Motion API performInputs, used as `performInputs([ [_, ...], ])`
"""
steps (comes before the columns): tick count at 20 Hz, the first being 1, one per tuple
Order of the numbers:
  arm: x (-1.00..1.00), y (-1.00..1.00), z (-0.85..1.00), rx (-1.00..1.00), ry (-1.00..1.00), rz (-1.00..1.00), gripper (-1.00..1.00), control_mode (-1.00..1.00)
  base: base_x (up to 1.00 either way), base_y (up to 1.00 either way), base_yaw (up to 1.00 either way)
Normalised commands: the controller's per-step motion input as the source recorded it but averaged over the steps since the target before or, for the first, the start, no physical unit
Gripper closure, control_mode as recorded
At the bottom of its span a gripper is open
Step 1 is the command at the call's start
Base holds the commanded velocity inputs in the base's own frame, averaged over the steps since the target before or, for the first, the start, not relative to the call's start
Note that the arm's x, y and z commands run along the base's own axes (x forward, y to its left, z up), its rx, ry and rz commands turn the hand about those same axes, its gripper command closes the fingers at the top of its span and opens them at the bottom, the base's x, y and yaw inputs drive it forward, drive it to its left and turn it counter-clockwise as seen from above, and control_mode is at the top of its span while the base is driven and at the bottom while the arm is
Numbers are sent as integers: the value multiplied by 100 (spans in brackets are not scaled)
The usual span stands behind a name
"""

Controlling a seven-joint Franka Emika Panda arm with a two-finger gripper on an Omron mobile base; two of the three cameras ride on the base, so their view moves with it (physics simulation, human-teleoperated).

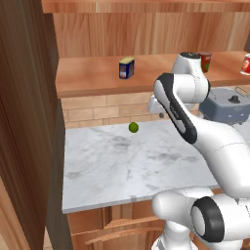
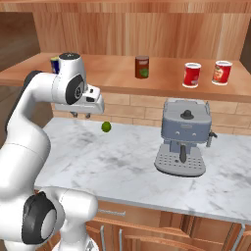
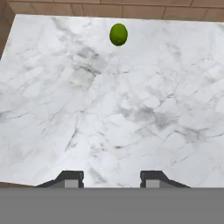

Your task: Stack two cans on top of the other two cans in the cabinet.

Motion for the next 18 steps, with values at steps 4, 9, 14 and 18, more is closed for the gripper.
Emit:
performInputs([
  [4, -9, 0, 0, 0, -6, 0, -100, -100, 0, 0, 0],
  [9, -33, -3, 0, 0, -25, -1, -100, -100, 0, 0, 0],
  [14, -36, -10, 4, 1, -39, -3, -100, -100, 0, 0, 0],
  [18, -16, -8, 24, 0, -22, -1, -100, -100, 0, 0, 0],
])
